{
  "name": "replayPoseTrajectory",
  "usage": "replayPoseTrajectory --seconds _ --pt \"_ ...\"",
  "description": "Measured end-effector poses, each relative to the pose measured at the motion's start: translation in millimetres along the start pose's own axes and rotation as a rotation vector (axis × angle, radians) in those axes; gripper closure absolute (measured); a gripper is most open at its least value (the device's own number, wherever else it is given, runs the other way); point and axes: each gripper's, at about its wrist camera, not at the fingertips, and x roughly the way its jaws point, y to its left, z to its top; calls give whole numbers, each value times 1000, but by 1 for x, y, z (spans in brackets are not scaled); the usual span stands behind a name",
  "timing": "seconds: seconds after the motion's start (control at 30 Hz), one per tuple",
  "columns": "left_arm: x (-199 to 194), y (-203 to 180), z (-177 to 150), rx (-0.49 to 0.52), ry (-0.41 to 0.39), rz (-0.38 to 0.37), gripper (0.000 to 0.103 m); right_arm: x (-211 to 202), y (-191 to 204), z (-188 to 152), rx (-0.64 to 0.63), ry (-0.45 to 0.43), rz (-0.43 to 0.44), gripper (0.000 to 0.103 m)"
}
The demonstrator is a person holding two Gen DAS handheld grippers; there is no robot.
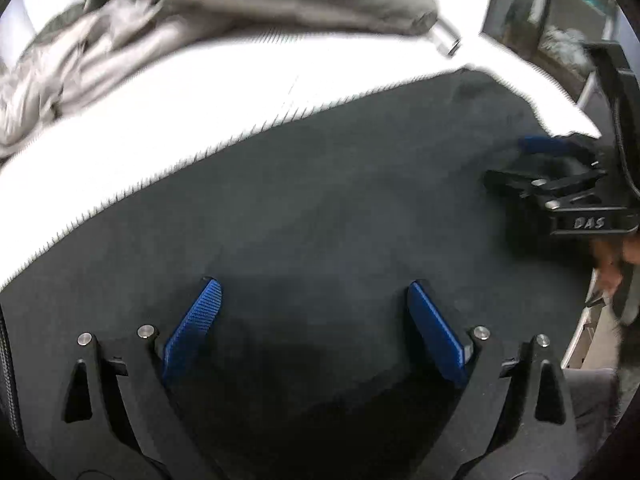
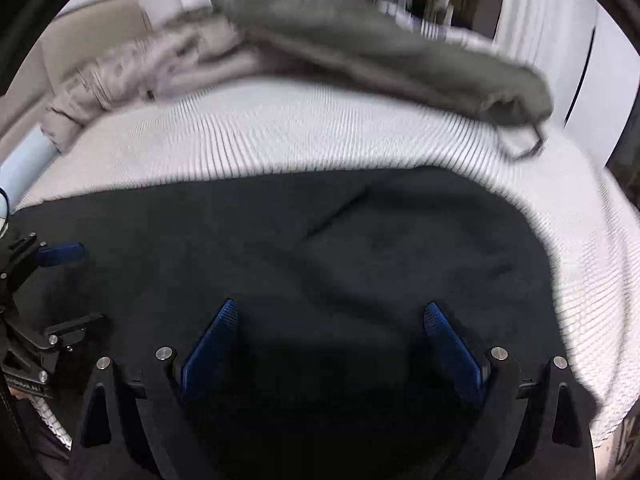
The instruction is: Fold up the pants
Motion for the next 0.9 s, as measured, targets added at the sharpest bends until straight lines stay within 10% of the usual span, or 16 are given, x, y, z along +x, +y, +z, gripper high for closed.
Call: replayPoseTrajectory --seconds 0.13,0.23,0.4,0.7,0.9 --pt "-2 32 -8 -47 -8 -2 9 -5 -39 -9 7 -14 -54 14" --pt "-5 59 -16 -99 -9 38 8 -12 -65 -24 -3 -17 -349 11" --pt "-9 78 -20 -141 -3 68 8 -26 -104 -36 188 -33 -162 11" --pt "-13 56 25 -170 -33 45 9 -48 -43 -2 57 -124 -52 17" --pt "25 61 28 -94 45 69 9 16 -59 15 -67 -32 -79 48"
